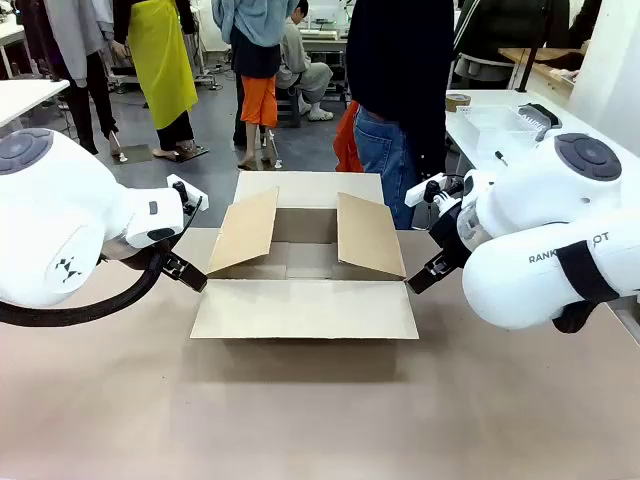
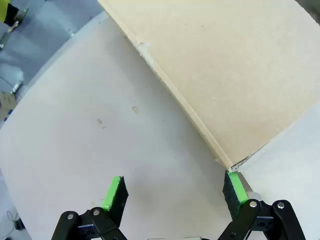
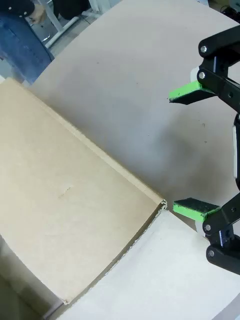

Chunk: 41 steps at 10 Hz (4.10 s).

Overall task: Pack the gift set into the box.
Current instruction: Place both hands on the side flaps of the Package Box and spread them outward.

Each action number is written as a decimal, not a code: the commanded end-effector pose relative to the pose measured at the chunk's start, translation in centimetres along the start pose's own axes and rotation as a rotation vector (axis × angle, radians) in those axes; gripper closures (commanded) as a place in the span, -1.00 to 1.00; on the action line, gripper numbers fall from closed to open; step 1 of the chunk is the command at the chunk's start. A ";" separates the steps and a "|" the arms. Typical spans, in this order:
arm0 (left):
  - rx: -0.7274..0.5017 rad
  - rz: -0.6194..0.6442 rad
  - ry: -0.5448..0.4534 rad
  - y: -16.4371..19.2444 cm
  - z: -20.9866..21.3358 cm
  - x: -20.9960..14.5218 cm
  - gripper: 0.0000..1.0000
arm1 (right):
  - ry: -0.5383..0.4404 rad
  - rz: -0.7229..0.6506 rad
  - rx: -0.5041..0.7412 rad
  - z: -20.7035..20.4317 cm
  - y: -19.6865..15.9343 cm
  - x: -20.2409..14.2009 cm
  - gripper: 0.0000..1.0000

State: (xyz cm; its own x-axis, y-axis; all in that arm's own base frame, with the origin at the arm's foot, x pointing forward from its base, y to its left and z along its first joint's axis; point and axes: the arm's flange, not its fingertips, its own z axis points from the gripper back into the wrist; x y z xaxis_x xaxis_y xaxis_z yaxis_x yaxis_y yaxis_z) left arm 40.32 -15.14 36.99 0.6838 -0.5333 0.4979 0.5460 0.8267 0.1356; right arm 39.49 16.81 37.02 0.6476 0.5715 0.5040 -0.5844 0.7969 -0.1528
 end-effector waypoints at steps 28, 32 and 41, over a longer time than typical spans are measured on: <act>-0.840 0.701 -0.708 19.8 16.7 -20.4 -1.00 | -0.615 -1.206 0.572 25.0 -16.3 -21.3 -1.00; -0.775 0.713 -0.678 23.2 18.9 -20.9 -1.00 | -0.480 -1.144 0.531 29.2 -20.8 -20.9 -1.00; -0.588 0.432 -0.222 13.1 16.0 0.5 -1.00 | -0.141 -0.735 0.392 20.2 -10.0 -2.8 -1.00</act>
State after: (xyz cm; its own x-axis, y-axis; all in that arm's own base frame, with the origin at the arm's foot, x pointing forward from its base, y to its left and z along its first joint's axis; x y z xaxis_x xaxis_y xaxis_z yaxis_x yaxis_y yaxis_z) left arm 37.92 -0.17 51.56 0.8073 -0.0798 0.5847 0.5189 0.5680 -0.6389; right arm 30.26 0.07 54.29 0.8930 -0.1769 0.4138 -0.1265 0.7838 0.6080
